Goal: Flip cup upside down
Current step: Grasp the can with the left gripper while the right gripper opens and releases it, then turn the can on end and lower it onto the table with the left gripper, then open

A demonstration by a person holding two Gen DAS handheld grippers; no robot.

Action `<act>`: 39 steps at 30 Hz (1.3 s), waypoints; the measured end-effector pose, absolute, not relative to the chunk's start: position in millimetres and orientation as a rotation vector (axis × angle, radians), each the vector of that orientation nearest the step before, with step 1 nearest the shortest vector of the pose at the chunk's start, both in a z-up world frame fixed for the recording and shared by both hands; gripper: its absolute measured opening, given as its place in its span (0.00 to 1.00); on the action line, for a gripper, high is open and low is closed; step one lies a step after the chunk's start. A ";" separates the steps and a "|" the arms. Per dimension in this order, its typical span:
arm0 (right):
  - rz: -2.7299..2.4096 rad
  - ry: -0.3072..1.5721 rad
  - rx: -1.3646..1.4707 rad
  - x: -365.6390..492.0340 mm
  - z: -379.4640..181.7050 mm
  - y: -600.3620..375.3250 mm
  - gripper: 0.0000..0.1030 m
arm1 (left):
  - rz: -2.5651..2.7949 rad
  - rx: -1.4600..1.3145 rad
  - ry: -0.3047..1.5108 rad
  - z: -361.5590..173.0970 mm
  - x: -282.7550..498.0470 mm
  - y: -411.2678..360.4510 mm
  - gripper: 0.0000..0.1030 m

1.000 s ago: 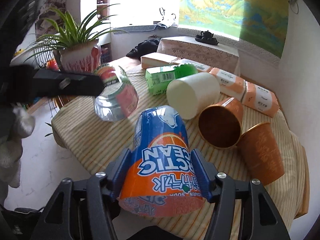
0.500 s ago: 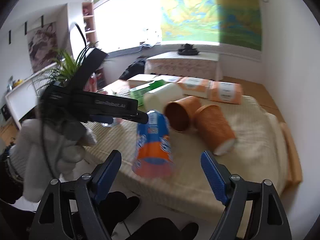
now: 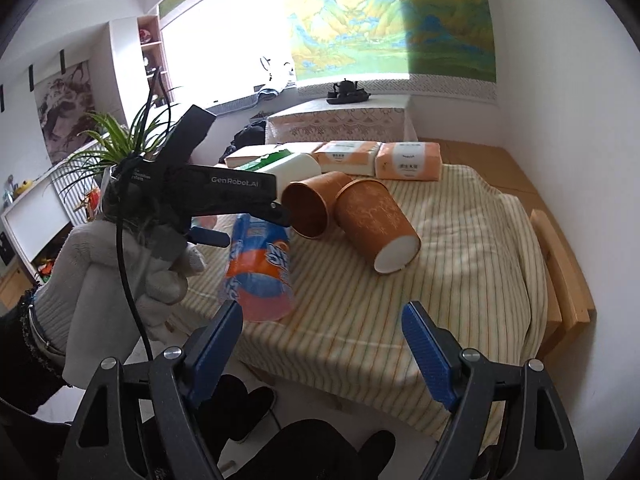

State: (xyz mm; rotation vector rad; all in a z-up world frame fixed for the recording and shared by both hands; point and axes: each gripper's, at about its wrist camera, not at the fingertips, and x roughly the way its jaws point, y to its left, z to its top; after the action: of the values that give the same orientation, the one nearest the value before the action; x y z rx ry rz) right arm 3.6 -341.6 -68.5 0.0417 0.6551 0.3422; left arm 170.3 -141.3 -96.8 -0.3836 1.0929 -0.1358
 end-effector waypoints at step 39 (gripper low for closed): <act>0.321 0.688 0.126 21.8 -78.1 -321.6 0.76 | -0.193 0.115 0.759 -23.0 124.5 -157.9 0.74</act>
State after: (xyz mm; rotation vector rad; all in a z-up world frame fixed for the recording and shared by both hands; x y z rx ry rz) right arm 21.8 -321.6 -78.1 0.1263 0.6882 0.3209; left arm 124.5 -157.9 -23.0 0.1150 0.7586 -0.1931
